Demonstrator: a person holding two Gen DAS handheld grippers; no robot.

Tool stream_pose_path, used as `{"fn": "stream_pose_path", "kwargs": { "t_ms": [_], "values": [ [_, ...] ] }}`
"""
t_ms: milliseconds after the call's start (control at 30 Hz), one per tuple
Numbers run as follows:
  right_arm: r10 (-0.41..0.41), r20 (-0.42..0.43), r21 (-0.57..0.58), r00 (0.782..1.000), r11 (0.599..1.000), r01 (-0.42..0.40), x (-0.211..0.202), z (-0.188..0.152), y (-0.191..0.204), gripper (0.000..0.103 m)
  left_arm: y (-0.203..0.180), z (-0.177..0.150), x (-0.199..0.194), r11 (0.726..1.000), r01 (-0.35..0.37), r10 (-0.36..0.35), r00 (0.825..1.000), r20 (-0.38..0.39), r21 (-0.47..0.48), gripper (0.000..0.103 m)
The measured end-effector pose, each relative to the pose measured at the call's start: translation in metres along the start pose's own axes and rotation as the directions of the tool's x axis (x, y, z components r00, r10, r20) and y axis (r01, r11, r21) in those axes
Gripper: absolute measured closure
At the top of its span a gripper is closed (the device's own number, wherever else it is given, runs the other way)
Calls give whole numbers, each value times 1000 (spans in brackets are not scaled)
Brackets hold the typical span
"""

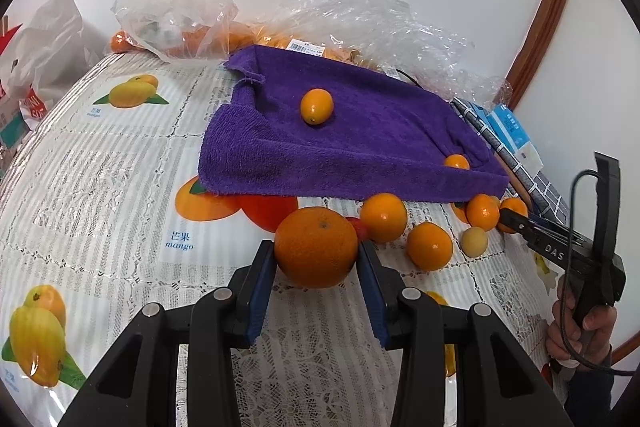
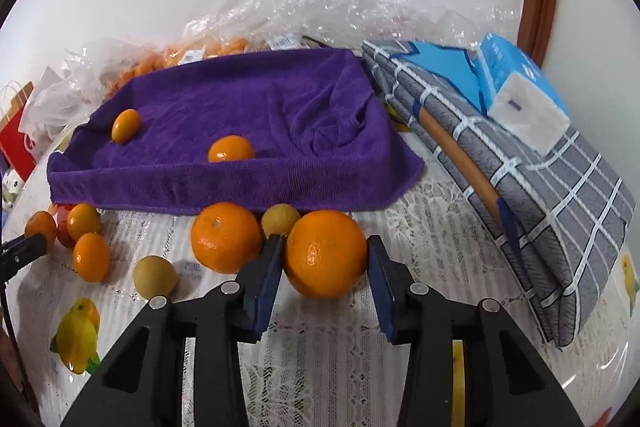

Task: Organize fruits
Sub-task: 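Move the right tool back to a large orange and grasp it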

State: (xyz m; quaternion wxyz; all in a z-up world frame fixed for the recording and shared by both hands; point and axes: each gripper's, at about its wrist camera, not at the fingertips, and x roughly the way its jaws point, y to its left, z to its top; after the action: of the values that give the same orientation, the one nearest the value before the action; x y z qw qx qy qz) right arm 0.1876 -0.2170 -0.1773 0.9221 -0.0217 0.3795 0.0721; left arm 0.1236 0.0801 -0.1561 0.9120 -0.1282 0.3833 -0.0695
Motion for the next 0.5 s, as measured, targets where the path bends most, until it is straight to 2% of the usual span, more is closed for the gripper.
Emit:
{"fn": "stream_pose_path", "kwargs": {
  "t_ms": [167,267,400,500],
  "values": [
    [20,-20,2,1000,1000,-20,-20,-16,-3,62,0,0,0,1000,2,-2,1000,-1,-4,64],
    [72,-38,1,997,997,-72,-33,-37,1,62,-2,-1,-2,1000,-2,2,1000,7,3,64],
    [24,-7,-31,1000,999,-24,-45,-50,11,62,-5,-1,-3,1000,1,-1,1000,12,17,64],
    [38,-8,6,999,999,-38,-49,-55,13,62,-4,-2,-5,1000,10,-10,1000,20,14,64]
  ]
}}
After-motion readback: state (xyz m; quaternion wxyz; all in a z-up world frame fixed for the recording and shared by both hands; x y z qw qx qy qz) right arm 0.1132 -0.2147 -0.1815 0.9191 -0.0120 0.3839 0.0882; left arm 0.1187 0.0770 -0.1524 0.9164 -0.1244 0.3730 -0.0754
